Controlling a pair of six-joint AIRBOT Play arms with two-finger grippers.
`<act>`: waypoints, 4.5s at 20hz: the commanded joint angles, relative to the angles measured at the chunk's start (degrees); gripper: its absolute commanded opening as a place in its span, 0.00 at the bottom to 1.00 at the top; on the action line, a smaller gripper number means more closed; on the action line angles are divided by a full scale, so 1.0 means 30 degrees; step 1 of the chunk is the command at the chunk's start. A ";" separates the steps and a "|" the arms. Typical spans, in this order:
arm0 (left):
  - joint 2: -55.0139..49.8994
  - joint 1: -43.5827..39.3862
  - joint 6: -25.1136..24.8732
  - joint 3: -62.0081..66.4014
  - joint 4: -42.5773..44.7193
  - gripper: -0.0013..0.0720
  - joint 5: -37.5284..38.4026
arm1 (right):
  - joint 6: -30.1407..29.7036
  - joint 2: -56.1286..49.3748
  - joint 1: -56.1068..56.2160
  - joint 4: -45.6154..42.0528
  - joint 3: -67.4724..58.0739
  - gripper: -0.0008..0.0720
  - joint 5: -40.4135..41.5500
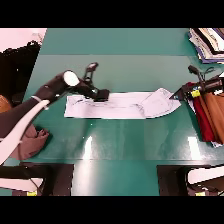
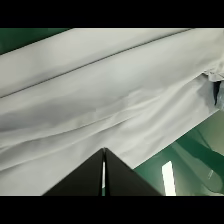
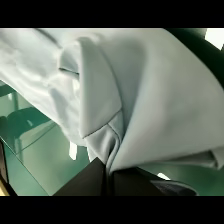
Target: Fold the shirts.
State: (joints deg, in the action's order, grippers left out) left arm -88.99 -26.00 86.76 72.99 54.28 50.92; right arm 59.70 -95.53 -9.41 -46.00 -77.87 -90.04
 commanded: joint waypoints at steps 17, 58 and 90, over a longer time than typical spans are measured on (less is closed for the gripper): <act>-0.5348 -0.2353 0.0080 0.4772 0.0095 0.05 0.1260 | 0.3096 0.2696 0.8721 0.2929 -0.8437 0.03 0.0539; 0.5020 0.7723 -0.0058 0.4612 0.7067 0.05 0.7759 | 0.4590 0.0525 1.1366 -0.0954 0.0801 0.77 0.7686; 0.5020 0.2616 -0.0022 0.4612 0.5020 0.05 0.5472 | 0.5814 -0.0699 0.1851 -0.0882 -1.1264 0.03 0.5807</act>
State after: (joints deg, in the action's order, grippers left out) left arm -73.91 -14.83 86.61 86.85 69.45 69.73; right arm 76.53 -100.55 6.04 -46.52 -110.13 -71.61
